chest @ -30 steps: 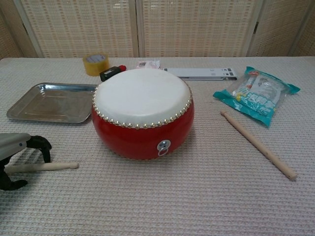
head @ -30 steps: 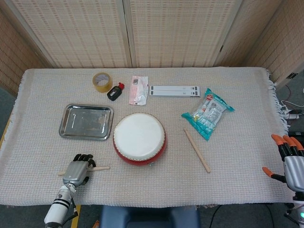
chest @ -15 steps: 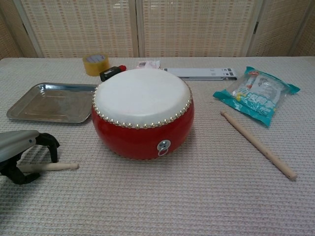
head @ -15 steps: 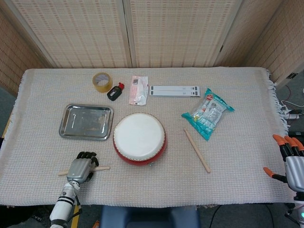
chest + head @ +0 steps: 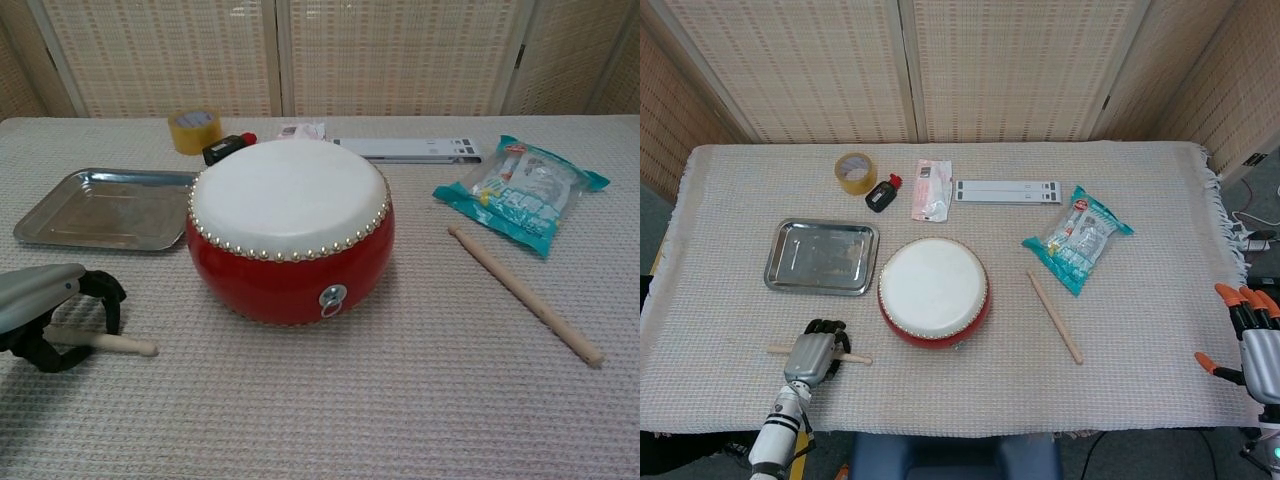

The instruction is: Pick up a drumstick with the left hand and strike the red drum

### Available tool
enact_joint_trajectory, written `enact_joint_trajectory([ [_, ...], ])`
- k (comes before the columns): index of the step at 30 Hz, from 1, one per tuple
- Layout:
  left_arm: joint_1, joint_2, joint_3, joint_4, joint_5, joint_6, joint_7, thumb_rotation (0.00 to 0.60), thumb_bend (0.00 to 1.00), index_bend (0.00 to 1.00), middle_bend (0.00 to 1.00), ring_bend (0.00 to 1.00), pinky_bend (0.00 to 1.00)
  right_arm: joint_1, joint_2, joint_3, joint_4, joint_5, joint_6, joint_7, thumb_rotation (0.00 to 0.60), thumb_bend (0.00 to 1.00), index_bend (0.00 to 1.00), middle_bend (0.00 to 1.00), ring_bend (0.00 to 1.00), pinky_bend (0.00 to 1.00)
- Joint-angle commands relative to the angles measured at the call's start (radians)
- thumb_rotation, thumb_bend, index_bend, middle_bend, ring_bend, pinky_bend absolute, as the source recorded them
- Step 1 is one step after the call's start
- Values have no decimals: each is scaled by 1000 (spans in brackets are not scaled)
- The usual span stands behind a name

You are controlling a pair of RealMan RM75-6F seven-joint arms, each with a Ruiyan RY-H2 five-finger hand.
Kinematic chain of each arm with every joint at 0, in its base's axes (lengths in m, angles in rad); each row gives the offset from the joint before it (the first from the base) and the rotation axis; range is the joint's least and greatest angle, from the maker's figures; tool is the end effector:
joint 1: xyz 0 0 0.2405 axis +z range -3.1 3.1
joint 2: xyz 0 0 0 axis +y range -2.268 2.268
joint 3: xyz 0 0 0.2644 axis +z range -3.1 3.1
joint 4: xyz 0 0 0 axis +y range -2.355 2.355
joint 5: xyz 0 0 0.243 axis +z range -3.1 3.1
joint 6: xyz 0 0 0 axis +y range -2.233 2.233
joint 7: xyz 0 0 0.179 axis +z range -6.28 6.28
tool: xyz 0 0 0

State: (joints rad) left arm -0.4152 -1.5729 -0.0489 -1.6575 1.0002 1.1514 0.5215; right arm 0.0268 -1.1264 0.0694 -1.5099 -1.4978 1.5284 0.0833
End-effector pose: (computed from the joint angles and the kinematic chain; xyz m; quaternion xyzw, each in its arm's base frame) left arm -0.2350 0.2710 -0.0754 -0.6767 -0.4977 -0.2725 0.4692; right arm -0.3605 -0.2050 0.1529 0.5690 -0.3820 0.3889 0.6157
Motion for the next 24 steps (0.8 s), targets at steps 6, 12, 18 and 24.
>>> enact_joint_trajectory([
  [6,7,6,4,-4,8,5,-26,600,377,525,218,143,103,2,1,0,1,0,-5,4,600,83,111,132,10,97],
  [12,46,46,-21,-47,81,39,-207,600,377,524,228,143,107,2,5,1,-3,-2,-3,5,600,83,111,132,10,97],
  [18,78,90,-43,-74,146,52,-393,600,376,526,238,143,116,3,7,1,-7,-5,-1,3,600,83,111,132,10,97],
  [24,135,190,-110,-74,243,39,-912,600,407,528,261,161,124,2,10,-1,-21,-16,7,-9,600,83,111,132,10,97],
])
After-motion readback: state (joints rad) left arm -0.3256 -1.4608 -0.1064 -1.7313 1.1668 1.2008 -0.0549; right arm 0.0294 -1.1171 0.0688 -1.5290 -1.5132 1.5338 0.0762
